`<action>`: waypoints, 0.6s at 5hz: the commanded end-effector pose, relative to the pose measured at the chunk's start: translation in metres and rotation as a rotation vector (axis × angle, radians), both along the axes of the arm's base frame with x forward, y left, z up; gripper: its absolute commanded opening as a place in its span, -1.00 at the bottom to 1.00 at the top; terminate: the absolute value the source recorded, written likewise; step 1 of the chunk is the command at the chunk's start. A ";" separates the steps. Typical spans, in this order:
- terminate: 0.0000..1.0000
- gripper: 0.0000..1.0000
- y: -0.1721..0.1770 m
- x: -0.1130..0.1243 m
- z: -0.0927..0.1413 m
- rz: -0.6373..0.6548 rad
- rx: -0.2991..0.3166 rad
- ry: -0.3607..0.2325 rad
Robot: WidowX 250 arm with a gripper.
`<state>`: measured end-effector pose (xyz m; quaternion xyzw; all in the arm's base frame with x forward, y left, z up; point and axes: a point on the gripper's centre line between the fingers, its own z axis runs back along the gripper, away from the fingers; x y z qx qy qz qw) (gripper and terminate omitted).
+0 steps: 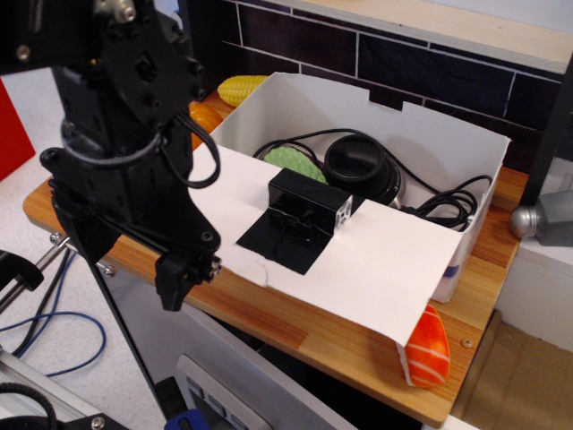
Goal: Close white1fbox flap
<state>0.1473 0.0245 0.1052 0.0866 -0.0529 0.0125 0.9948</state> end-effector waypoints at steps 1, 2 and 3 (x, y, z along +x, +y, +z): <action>-1.00 1.00 0.000 0.000 0.000 0.000 0.000 0.000; -1.00 1.00 0.001 0.001 -0.011 -0.009 -0.023 -0.067; -1.00 1.00 0.001 0.007 -0.018 -0.017 -0.042 -0.094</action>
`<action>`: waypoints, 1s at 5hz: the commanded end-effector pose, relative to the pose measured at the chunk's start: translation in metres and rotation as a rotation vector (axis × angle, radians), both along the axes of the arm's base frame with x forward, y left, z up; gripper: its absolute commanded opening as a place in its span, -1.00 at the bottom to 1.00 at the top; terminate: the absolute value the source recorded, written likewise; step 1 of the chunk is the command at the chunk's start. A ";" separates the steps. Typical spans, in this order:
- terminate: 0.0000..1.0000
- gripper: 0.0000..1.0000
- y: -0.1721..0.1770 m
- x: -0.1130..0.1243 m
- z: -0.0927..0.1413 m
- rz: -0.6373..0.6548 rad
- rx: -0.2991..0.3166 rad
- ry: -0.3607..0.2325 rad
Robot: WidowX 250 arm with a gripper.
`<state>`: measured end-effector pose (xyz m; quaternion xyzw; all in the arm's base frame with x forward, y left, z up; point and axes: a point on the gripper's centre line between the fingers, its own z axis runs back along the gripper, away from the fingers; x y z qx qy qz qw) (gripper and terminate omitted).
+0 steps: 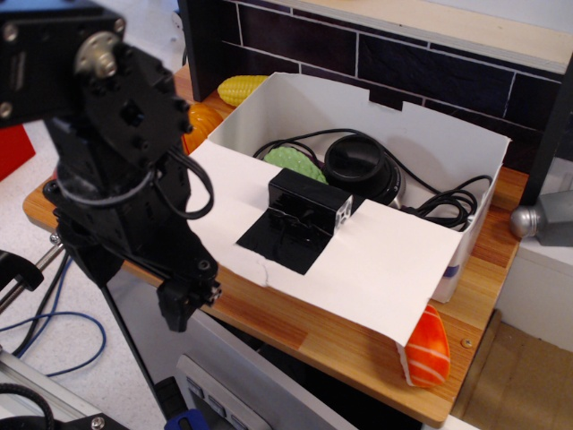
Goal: Close white1fbox flap
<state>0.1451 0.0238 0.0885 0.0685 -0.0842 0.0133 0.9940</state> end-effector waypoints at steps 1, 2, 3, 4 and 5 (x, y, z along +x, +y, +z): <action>-1.00 1.00 0.004 0.017 -0.010 -0.021 -0.028 -0.051; -1.00 1.00 0.009 0.021 -0.019 -0.028 -0.055 -0.065; -1.00 1.00 0.010 0.022 -0.018 -0.029 -0.058 -0.068; -1.00 1.00 0.009 0.024 -0.006 -0.039 -0.027 -0.081; -1.00 1.00 0.009 0.031 0.009 -0.068 0.003 -0.092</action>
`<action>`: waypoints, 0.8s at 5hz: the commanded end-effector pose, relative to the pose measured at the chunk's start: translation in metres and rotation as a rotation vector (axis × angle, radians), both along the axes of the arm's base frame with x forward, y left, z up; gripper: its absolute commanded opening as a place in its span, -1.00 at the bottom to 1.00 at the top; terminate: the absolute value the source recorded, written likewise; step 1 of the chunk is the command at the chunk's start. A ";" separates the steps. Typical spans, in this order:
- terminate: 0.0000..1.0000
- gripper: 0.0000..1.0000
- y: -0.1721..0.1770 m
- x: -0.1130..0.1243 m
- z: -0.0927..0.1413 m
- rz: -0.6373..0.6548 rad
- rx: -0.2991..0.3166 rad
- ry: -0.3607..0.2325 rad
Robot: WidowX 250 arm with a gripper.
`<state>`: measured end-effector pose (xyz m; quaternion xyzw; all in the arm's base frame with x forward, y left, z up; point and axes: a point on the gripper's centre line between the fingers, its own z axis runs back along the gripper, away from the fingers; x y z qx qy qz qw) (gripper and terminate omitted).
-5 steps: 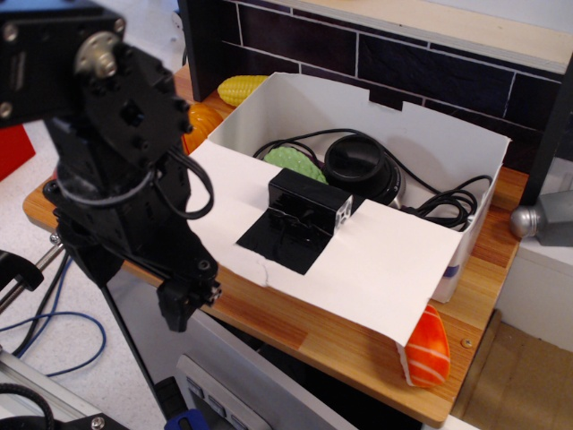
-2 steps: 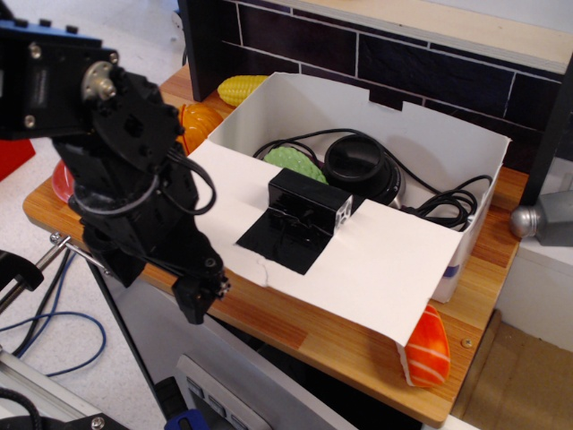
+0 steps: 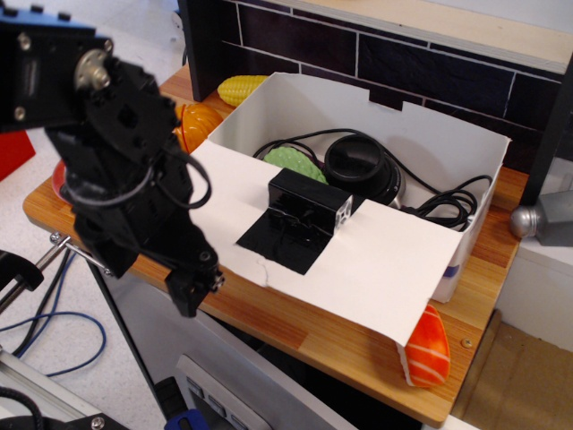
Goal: Close white1fbox flap
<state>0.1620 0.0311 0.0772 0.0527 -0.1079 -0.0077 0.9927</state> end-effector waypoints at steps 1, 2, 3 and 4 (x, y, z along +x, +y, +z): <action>-1.00 1.00 0.004 0.025 0.034 -0.051 0.060 -0.059; -1.00 1.00 0.004 0.035 0.045 -0.066 0.074 -0.049; -1.00 1.00 -0.001 0.052 0.058 -0.093 0.114 -0.052; -1.00 1.00 -0.005 0.072 0.069 -0.116 0.155 -0.061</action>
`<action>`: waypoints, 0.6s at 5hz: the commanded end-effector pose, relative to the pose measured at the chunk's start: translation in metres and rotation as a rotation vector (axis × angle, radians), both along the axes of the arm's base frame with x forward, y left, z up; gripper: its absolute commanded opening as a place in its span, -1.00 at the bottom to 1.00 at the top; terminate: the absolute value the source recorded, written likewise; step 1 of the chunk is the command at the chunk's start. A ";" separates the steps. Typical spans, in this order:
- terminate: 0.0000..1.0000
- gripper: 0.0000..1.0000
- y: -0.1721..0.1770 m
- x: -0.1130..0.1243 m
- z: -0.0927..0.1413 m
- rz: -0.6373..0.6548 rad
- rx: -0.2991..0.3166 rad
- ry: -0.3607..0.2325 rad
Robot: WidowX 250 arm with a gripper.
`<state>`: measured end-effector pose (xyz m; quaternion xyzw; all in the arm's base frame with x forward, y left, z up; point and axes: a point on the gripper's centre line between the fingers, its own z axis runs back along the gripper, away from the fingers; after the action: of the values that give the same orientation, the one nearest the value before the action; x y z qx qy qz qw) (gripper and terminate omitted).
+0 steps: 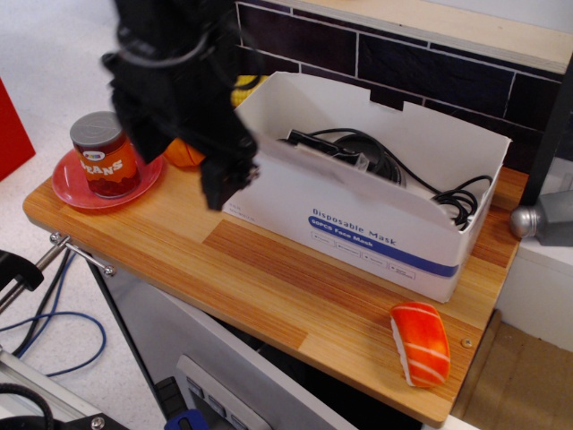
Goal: Close white1fbox flap
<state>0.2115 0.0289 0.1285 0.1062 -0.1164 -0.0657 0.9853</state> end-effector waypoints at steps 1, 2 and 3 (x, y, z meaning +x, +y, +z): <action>-1.00 1.00 -0.004 0.046 0.021 -0.040 0.043 -0.054; -1.00 1.00 -0.008 0.066 0.022 -0.059 0.067 -0.072; -1.00 1.00 -0.010 0.090 0.017 -0.073 0.060 -0.079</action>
<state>0.2989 0.0198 0.1292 0.1325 -0.1329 -0.1054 0.9766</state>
